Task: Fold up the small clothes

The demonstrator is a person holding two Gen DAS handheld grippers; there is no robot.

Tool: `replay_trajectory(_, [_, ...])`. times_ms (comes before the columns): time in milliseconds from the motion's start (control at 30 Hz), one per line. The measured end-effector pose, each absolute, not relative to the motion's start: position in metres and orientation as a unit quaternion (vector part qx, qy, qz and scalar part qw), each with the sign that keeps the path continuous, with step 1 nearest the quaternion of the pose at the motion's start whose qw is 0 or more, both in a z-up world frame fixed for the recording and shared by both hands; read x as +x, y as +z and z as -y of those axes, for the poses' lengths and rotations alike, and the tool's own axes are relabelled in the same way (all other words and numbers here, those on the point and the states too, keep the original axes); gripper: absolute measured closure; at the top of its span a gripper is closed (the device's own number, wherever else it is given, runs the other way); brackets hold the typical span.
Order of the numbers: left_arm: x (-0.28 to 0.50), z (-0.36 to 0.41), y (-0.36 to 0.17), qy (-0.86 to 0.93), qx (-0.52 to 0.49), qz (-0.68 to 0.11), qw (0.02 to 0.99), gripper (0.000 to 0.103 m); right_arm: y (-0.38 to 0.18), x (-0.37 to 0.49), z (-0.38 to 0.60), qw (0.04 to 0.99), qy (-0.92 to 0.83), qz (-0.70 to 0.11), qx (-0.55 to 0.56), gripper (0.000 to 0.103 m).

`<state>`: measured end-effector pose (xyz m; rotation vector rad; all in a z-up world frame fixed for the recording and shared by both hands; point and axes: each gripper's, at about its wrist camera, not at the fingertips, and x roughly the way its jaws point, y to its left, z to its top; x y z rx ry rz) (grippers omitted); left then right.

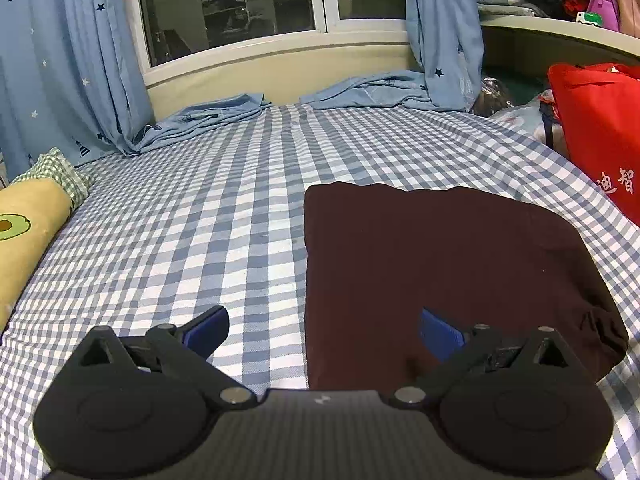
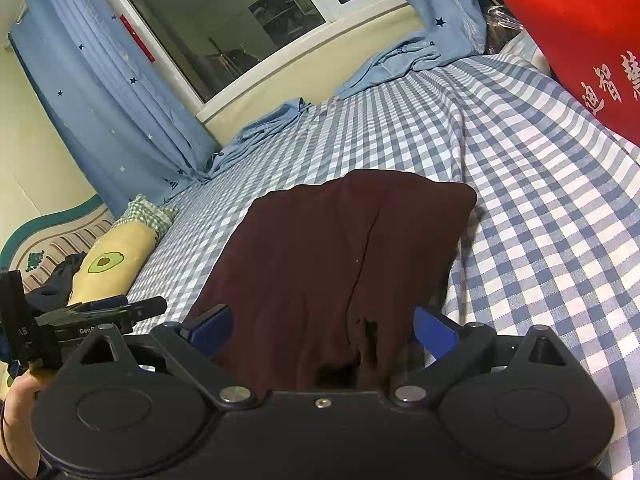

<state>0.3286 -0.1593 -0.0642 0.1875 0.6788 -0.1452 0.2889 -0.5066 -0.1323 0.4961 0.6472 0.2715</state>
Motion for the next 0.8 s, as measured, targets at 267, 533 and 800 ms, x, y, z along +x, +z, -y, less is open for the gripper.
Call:
replay_trajectory(267, [0.359, 0.11, -0.076, -0.133, -0.048, -0.405, 0.903, 0.001, -0.144, 0.282, 0.513, 0.886, 0.148, -0.337, 0.281, 0.002])
replay_trajectory(533, [0.393, 0.067, -0.133, -0.153, -0.176, -0.499, 0.835, 0.001, -0.16, 0.262, 0.524, 0.87, 0.155, -0.342, 0.318, 0.001])
replay_trajectory(800, [0.423, 0.074, -0.173, -0.212, -0.257, -0.521, 0.786, 0.001, -0.174, 0.259, 0.536, 0.849, 0.167, -0.34, 0.368, 0.001])
